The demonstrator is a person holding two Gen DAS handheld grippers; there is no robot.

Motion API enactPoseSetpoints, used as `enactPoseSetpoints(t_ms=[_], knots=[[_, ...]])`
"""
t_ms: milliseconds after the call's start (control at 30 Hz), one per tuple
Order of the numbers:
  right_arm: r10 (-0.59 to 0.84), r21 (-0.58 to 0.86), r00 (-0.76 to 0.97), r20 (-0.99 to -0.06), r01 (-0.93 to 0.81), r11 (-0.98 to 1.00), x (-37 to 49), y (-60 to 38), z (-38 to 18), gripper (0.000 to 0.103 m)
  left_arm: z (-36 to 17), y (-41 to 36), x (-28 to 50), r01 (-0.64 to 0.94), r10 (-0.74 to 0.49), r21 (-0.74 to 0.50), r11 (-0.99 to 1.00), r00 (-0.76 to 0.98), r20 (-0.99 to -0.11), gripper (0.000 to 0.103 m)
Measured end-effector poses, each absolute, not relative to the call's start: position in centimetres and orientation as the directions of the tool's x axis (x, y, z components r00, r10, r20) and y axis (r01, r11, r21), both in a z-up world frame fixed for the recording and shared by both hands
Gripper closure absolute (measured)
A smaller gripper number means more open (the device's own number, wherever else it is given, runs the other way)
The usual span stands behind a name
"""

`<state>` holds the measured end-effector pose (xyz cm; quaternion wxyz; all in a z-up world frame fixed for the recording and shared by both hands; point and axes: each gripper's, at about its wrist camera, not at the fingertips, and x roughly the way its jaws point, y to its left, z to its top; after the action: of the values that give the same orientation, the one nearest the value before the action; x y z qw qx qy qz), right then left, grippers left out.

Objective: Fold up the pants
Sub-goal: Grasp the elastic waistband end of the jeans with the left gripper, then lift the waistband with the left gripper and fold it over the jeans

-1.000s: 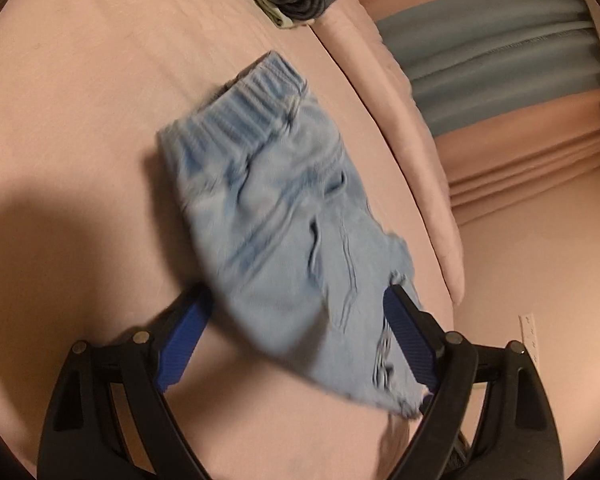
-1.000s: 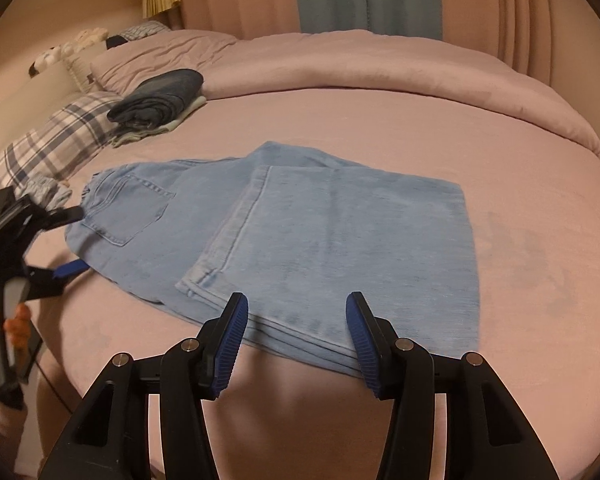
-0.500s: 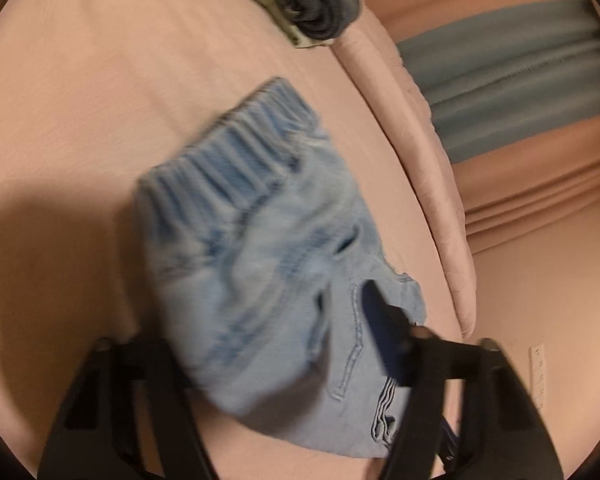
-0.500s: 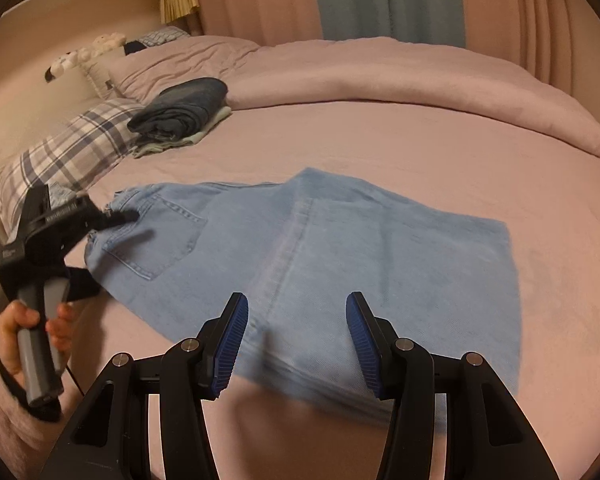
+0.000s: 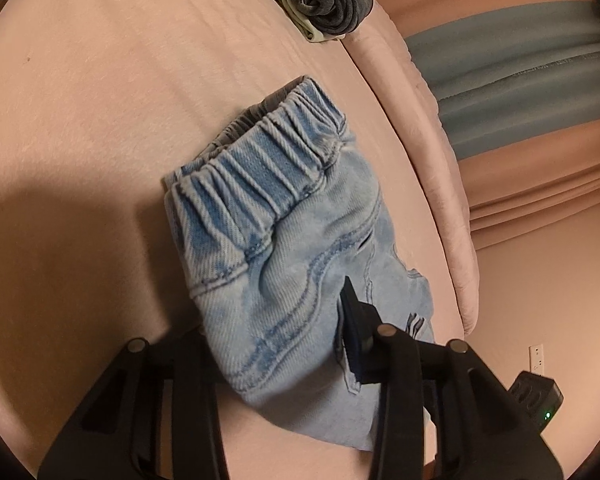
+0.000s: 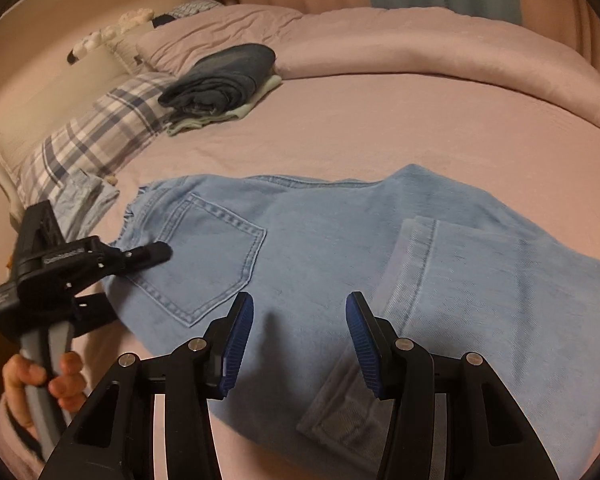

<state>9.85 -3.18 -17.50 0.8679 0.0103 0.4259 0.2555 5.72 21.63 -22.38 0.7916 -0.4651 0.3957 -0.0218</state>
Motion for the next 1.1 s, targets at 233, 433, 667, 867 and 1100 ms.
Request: enactPoseSetpoints(t_ms=[233, 433, 667, 867, 1100], knots=[[0.358, 0.143, 0.481, -0.801, -0.426, 0.893, 11.9, -1.2, -20.2, 0.052, -22.3, 21.7, 5.9, -0.332, -0.403, -0.747, 0.576, 0.680, -0.612, 0.065], [0.305, 0.065, 0.483, -0.821, -0.452, 0.890, 11.9, -0.4, -19.9, 0.052, -22.3, 21.7, 5.9, -0.334, -0.403, -0.746, 0.576, 0.678, -0.614, 0.065], [0.321, 0.090, 0.478, -0.818, -0.444, 0.891, 11.8, -1.0, -19.9, 0.051, -20.9, 20.9, 6.0, -0.309, -0.383, -0.723, 0.618, 0.685, -0.620, 0.073], [0.326, 0.099, 0.482, -0.813, -0.437, 0.894, 11.9, -1.1, -20.0, 0.051, -17.4, 18.8, 5.6, -0.250, -0.326, -0.672, 0.697, 0.724, -0.608, 0.078], [0.333, 0.111, 0.466, -0.820, -0.440, 0.891, 12.2, -1.1, -19.4, 0.051, -14.0, 15.6, 5.8, -0.139, -0.293, -0.580, 0.803, 0.755, -0.587, 0.078]])
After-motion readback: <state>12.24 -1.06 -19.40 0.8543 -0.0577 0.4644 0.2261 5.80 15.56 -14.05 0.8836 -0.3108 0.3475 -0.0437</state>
